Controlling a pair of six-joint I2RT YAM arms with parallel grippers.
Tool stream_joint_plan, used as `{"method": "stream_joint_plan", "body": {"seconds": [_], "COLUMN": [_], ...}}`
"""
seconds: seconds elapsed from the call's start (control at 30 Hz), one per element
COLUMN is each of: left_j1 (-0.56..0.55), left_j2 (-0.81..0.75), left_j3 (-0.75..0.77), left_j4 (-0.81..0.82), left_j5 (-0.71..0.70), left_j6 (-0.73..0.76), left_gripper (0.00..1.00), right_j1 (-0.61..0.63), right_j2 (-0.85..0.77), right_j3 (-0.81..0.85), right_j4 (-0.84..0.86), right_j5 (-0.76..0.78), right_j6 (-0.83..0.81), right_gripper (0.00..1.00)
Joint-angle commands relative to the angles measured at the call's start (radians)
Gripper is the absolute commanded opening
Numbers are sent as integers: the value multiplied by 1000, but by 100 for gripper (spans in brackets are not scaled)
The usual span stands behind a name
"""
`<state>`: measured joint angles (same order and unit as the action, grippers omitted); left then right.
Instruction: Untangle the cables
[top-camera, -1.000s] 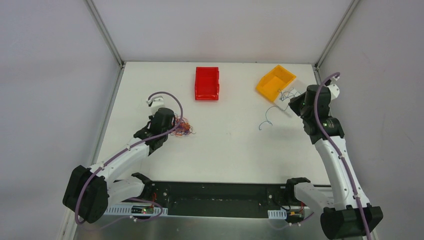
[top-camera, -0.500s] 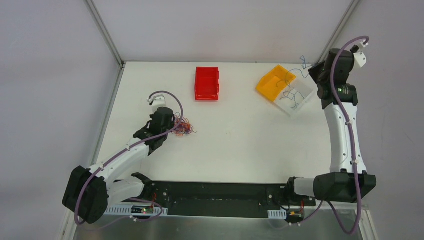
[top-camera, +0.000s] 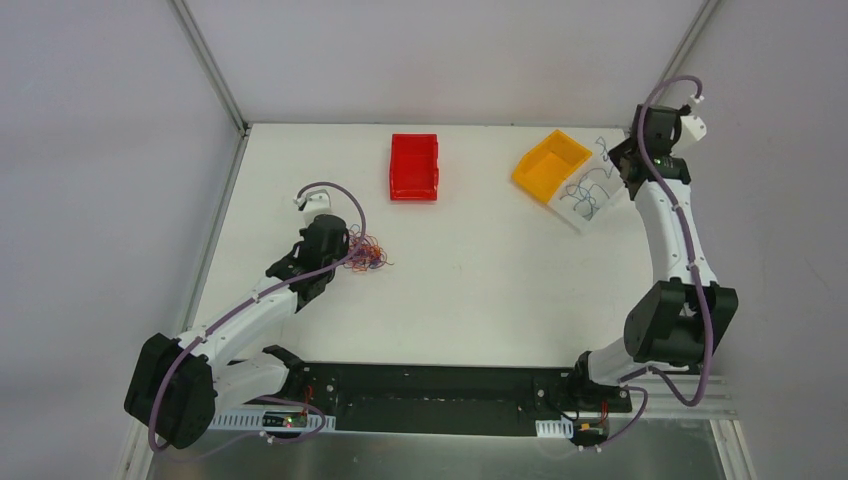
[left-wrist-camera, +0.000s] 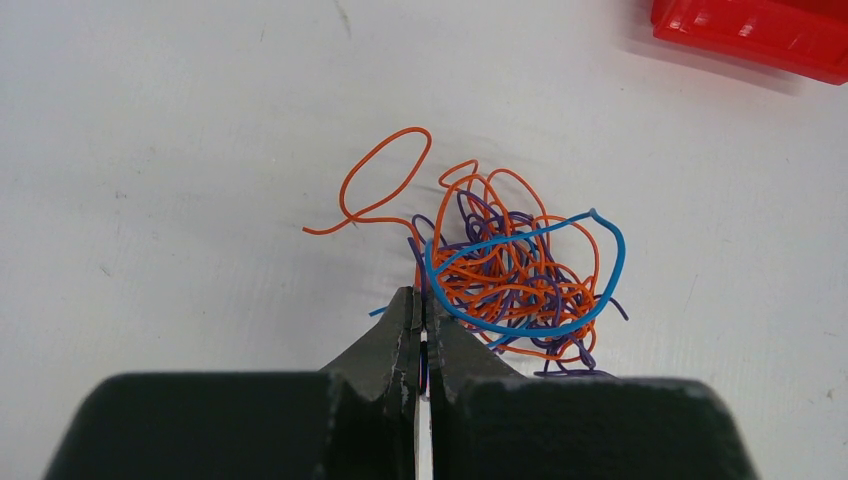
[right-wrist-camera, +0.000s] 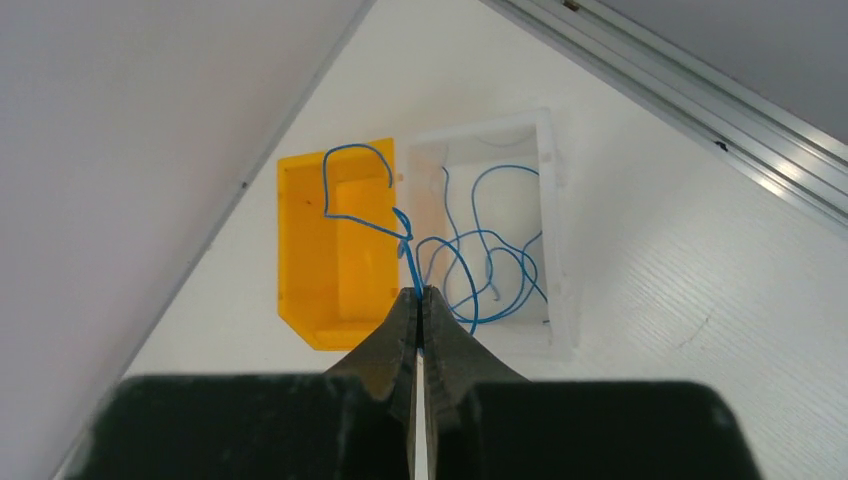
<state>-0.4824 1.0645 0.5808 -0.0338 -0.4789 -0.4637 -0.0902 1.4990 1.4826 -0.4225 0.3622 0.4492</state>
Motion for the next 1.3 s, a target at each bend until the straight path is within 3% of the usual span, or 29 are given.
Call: {"method": "stream_joint_plan", "body": {"seconds": [0.0,0.13,0.43,0.47,0.57,0.63,0.67,0.9,1.13,1.27], "left_j1": [5,5,5,5,5,5,5,5,5,5], "left_j2": [-11,-12,-13,-14,-16,-17,-17,-16,17,54], "left_j3": [2,2,2,1,1,-1,-3,-35,-62,-61], "left_j4": [30,29,29,29,29,53,66,185,380,458], "left_j5": [0,6,28,29,41,73,100,361,745,908], "left_j6": [9,11,22,23,27,37,46,109,137,121], "left_gripper": [1,1,1,1,1,3,3,7,8,8], "right_j1": [-2,-5,-18,-19,-16,-7,6,160,324,440], "right_j2": [60,149,390,386,321,261,236,58,-157,-210], "right_j3": [-85,-112,77,82,49,17,18,-75,-396,-584], "right_j4": [61,58,-104,-111,-77,-52,-62,-102,172,347], "right_j5": [14,6,-63,-74,-105,-135,-129,-75,-531,-637], "right_j6": [20,51,69,63,36,3,-14,-92,-168,-185], "right_gripper": [0,0,2,8,47,63,65,77,76,72]}}
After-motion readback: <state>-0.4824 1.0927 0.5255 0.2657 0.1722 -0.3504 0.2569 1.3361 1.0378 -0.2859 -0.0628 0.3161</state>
